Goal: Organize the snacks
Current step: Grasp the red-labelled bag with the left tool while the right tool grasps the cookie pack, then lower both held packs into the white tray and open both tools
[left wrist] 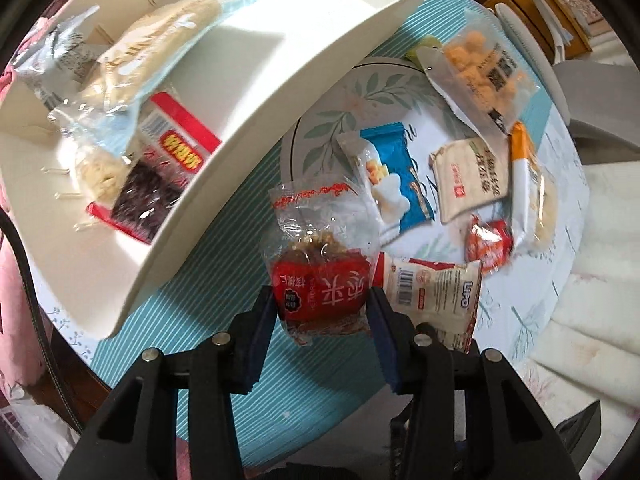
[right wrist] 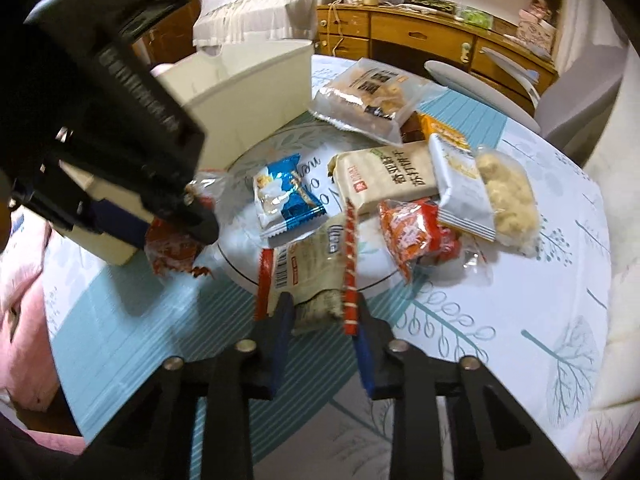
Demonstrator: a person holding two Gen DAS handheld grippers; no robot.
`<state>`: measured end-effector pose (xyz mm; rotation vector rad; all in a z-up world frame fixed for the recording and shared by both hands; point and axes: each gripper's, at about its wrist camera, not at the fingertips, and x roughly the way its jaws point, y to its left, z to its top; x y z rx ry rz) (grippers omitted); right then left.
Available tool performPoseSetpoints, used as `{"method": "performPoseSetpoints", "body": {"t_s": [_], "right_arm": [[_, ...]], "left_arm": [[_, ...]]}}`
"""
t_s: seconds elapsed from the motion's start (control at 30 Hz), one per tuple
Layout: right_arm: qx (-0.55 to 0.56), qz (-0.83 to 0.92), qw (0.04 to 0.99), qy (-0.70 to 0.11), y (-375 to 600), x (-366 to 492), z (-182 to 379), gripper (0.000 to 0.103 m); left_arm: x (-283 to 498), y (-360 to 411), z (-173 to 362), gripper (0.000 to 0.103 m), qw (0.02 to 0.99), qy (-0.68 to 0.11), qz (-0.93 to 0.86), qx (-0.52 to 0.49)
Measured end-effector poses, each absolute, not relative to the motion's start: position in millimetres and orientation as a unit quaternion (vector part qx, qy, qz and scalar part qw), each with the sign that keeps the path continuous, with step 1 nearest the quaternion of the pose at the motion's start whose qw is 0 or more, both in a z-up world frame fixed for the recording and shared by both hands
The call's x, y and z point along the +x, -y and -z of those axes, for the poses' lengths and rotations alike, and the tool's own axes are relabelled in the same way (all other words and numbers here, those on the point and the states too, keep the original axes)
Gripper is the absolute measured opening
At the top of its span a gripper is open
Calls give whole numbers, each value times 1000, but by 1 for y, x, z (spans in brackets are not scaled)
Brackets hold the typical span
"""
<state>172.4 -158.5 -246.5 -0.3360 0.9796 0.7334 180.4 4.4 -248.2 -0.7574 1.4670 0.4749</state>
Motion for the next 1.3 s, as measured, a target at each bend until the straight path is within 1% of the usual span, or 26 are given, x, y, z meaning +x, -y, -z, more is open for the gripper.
{"method": "performPoseSetpoints", "body": {"t_s": [0.2, 0.43, 0.77, 1.07, 1.3], "right_arm": [[-149, -330, 815, -452, 163, 161, 227, 22], [-114, -318, 828, -448, 161, 143, 198, 22], [-109, -298, 850, -420, 134, 116, 158, 22], [-91, -275, 872, -395, 88, 100, 133, 22], [-80, -256, 885, -381, 45, 90, 125, 22]], "left_arm": [[161, 6, 218, 45, 668, -647, -186, -318], [128, -1, 177, 45, 694, -644, -159, -282], [104, -42, 116, 45, 750, -608, -127, -227], [101, -85, 87, 45, 786, -583, -97, -180], [105, -132, 82, 45, 801, -575, -74, -152]]}}
